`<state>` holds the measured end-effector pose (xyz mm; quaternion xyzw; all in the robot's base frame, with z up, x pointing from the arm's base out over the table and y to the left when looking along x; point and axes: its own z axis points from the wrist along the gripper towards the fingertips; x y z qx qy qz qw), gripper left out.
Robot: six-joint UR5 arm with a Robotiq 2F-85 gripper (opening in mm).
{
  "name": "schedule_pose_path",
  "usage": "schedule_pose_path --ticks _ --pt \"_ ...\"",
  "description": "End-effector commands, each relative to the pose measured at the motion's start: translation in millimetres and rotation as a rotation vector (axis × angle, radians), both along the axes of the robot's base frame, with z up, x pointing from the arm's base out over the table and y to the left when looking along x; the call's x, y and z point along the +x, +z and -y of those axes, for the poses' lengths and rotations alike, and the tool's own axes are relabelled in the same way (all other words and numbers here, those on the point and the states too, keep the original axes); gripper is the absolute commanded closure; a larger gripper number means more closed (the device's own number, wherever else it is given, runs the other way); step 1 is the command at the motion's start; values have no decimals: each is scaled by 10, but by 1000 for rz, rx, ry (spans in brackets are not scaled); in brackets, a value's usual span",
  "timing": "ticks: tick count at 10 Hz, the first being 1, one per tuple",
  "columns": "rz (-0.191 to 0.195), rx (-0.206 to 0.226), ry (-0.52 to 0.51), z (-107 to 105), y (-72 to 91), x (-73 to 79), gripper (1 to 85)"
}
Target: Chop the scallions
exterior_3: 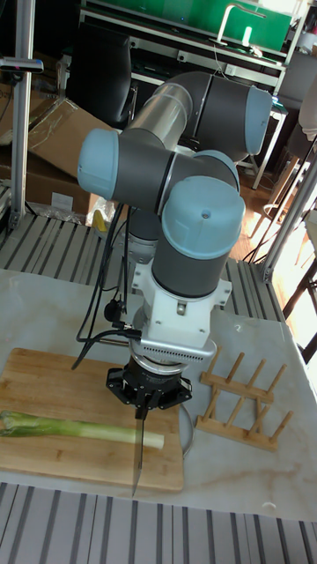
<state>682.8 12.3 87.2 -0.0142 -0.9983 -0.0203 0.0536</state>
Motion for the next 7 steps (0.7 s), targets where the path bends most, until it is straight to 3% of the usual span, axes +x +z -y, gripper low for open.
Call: schedule_pose_path --ticks 1,7 --pt "1 12 -2 -21 -28 -13 847" --pt "6 11 -10 -8 -41 0 847"
